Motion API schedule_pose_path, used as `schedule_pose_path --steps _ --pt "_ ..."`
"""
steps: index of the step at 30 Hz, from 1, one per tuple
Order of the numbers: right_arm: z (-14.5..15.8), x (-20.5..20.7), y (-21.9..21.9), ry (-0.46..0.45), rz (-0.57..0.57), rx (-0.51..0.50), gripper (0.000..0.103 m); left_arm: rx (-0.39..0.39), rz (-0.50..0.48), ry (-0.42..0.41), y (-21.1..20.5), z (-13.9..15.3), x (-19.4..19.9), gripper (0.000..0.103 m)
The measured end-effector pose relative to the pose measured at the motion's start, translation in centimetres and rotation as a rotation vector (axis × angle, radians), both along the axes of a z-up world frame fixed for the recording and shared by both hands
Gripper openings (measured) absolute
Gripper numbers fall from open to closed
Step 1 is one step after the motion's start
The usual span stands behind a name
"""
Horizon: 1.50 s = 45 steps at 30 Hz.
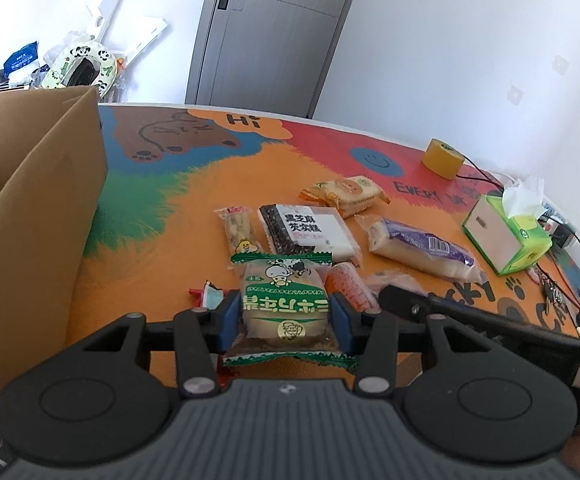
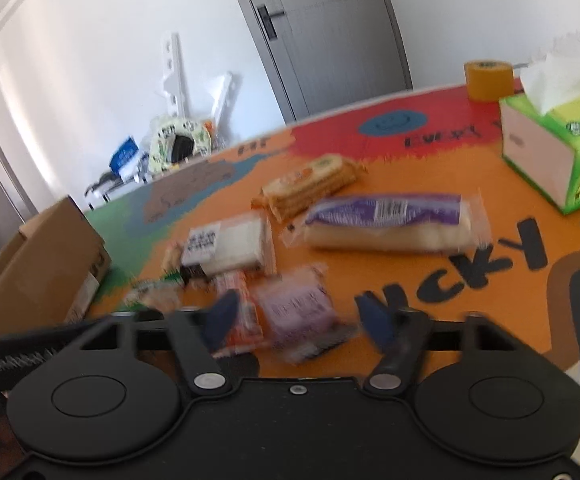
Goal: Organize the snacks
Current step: 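Grasp the pink-and-white pack with the right gripper while the left lifts the bread pack, then carry the bread pack and pink pack over the cardboard box with both grippers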
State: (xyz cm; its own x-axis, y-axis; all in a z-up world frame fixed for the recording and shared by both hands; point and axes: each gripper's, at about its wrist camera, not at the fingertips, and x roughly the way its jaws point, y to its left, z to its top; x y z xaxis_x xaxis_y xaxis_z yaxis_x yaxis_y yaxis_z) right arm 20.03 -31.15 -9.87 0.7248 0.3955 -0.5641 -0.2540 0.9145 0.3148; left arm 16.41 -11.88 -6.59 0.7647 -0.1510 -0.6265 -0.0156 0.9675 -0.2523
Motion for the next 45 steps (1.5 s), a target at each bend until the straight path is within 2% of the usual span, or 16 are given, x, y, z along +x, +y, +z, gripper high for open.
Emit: schedule_pose_path --steps 7,17,28,39,45 --pt "0.9 -2.6 -1.6 0.006 -0.002 -0.023 0.043 -0.039 -0.008 -0.026 0.3 0.4 -0.5 0.047" --pt "1.3 -6.8 -4.3 0.006 -0.097 -0.014 0.042 -0.044 -0.045 -0.035 0.3 0.9 -2.2 0.047" --pt "4.0 -8.9 -2.9 -0.084 -0.055 -0.002 0.042 -0.042 -0.049 -0.101 0.8 3.1 -4.7 0.047" --pt "5.6 -9.1 -0.6 -0.137 -0.002 0.026 0.041 -0.022 -0.002 -0.176 2.6 5.8 -6.0 0.047" --pt "6.5 -9.2 1.5 -0.181 0.064 0.029 0.041 -0.009 0.022 -0.195 3.9 6.7 -6.7 0.047"
